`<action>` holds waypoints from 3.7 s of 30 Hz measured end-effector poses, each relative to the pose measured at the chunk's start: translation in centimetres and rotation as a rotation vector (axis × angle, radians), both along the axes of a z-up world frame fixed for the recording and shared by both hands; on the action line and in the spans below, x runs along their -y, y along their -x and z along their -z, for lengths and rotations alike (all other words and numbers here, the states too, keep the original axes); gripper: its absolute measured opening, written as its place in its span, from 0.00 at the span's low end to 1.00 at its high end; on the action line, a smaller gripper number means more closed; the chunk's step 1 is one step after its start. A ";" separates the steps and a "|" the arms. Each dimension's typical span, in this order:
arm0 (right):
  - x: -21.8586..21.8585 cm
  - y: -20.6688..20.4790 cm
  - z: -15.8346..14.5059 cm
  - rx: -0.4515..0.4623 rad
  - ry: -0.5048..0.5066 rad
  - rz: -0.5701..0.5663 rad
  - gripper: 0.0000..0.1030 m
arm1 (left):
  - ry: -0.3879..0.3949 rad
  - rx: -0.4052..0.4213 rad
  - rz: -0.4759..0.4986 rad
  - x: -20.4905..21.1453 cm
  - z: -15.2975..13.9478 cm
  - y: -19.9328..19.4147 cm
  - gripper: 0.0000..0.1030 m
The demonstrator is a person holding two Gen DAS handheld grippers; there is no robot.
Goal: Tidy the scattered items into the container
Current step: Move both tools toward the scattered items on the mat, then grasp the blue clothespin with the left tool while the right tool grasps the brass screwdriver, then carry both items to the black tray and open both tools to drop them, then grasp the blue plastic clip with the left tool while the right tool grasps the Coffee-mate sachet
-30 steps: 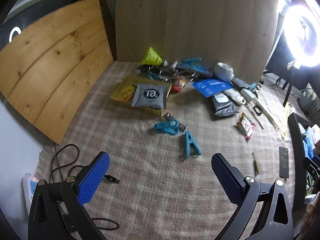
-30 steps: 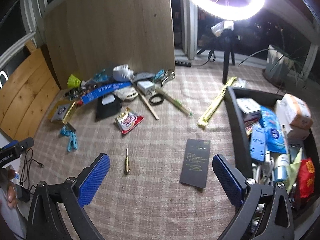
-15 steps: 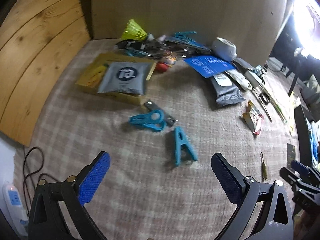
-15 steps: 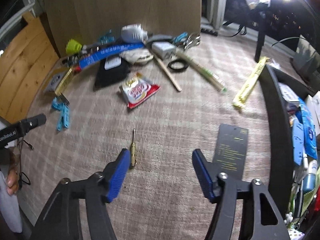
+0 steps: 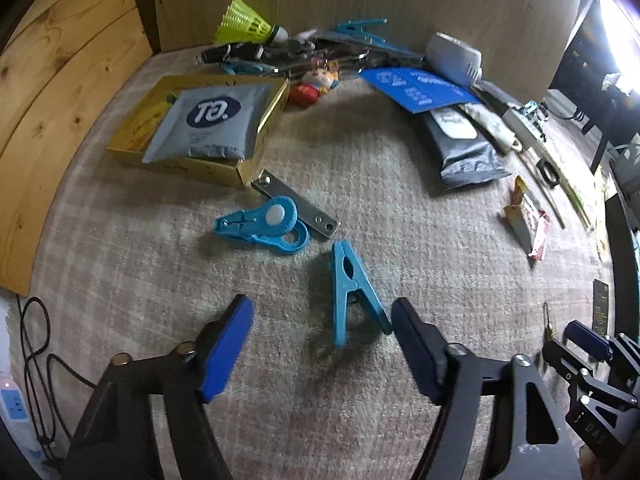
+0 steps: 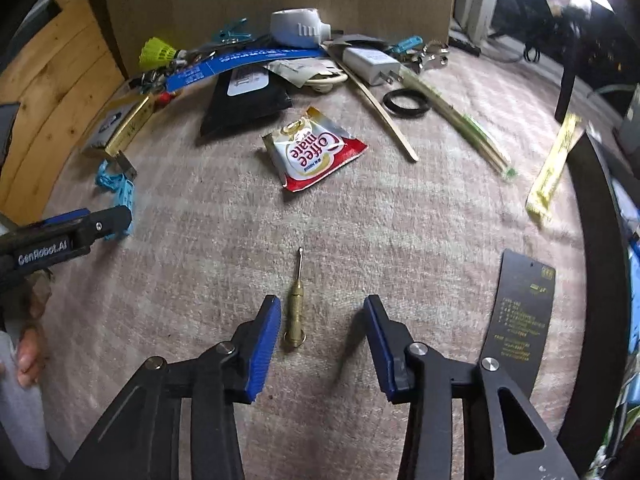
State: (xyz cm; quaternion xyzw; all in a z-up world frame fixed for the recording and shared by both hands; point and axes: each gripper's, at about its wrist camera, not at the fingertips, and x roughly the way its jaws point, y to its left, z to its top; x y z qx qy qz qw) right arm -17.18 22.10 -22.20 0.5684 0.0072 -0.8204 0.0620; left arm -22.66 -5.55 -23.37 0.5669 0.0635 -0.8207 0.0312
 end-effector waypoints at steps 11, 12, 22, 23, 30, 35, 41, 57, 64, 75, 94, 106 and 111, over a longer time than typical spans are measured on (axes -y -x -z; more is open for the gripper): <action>0.3 0.0 0.1 -0.030 -0.050 -0.032 0.14 | 0.049 -0.041 0.003 -0.4 -0.6 -0.2 0.34; 0.1 -0.1 0.1 -0.028 -0.042 -0.030 0.11 | 0.045 -0.044 0.004 -0.3 -0.7 -0.2 0.29; -2.5 -1.4 0.0 0.001 0.097 0.045 0.06 | -0.035 -0.052 -0.028 1.1 -1.0 -2.6 0.29; -3.0 -1.8 -0.1 0.002 0.113 0.057 0.06 | -0.038 -0.050 -0.031 1.2 -1.0 -3.0 0.29; -6.3 -4.7 -2.2 -0.020 0.190 0.120 0.06 | -0.053 -0.061 0.005 -1.3 -2.8 -6.0 0.29; -9.7 -7.0 -4.7 -0.064 0.217 0.175 0.06 | -0.073 -0.074 0.078 -5.8 -4.2 -6.9 0.29; -14.5 -10.3 -7.2 -0.123 0.185 0.250 0.06 | -0.130 -0.104 0.212 -14.4 -6.3 -7.4 0.29; -29.5 -18.3 -7.7 -0.161 0.128 0.539 0.06 | -0.196 -0.116 0.625 -40.0 -8.4 -11.9 0.29; -31.1 -19.1 -7.2 -0.149 0.126 0.552 0.06 | -0.187 -0.105 0.679 -43.6 -8.4 -13.5 0.29; -30.3 -19.0 -8.7 -0.181 0.066 0.563 0.57 | -0.166 -0.125 0.616 -40.0 -9.4 -12.0 0.48; -18.3 -9.7 -9.2 -0.170 0.096 0.302 0.57 | -0.036 -0.129 0.197 -14.7 -8.2 -5.6 0.48; -8.4 0.3 -7.6 -0.109 0.104 0.004 0.61 | 0.013 -0.091 -0.027 -1.3 -5.2 -3.4 0.59; -4.6 4.2 -6.3 -0.081 0.047 -0.131 0.65 | 0.014 -0.093 -0.062 1.2 -4.4 -2.3 0.70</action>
